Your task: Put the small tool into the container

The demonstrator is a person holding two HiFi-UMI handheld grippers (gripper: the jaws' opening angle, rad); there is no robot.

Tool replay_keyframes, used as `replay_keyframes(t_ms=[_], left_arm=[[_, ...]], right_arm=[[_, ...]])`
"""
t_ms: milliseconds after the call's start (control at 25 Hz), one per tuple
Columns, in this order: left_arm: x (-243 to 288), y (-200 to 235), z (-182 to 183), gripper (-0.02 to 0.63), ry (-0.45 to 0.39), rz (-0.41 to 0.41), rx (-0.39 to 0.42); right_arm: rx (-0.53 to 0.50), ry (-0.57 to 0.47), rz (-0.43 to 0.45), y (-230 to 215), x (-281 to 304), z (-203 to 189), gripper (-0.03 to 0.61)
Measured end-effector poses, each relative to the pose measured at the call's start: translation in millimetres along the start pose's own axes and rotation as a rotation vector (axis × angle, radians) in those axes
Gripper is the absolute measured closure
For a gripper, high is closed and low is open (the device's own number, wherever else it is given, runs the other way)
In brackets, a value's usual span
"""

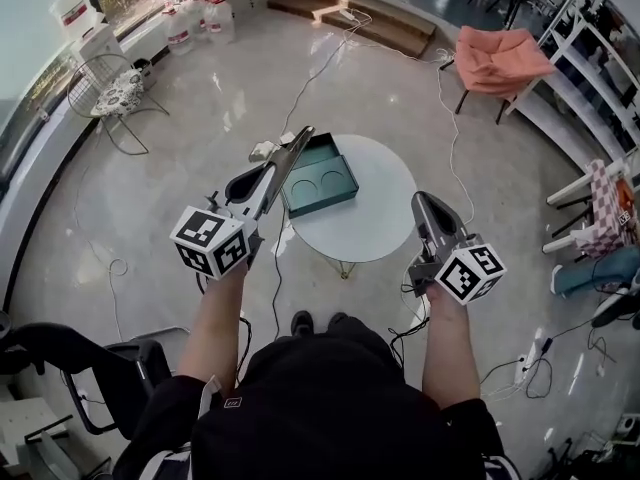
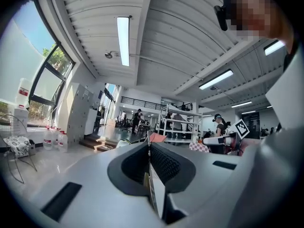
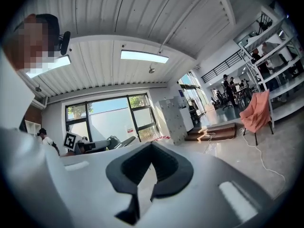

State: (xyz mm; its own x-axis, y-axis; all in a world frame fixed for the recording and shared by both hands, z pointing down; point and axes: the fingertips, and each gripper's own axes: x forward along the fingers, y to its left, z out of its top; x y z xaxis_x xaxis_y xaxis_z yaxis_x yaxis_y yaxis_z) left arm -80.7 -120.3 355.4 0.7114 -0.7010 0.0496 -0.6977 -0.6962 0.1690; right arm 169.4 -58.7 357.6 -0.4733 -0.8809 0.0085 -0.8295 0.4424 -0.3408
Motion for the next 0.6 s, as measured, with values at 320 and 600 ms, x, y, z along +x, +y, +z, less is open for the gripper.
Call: replay_keyframes(t_ms=[320,600], left_arm=[[39,30,-13,0.603,0.028,0.055,-0.033],[100,68,1,0.603,0.051,0.109,-0.012]], right_arm=[[0.047,0.042,0.037,-45,44,-9,0.569],[0.109,0.062,0.106,-100,117,-10,0.569]])
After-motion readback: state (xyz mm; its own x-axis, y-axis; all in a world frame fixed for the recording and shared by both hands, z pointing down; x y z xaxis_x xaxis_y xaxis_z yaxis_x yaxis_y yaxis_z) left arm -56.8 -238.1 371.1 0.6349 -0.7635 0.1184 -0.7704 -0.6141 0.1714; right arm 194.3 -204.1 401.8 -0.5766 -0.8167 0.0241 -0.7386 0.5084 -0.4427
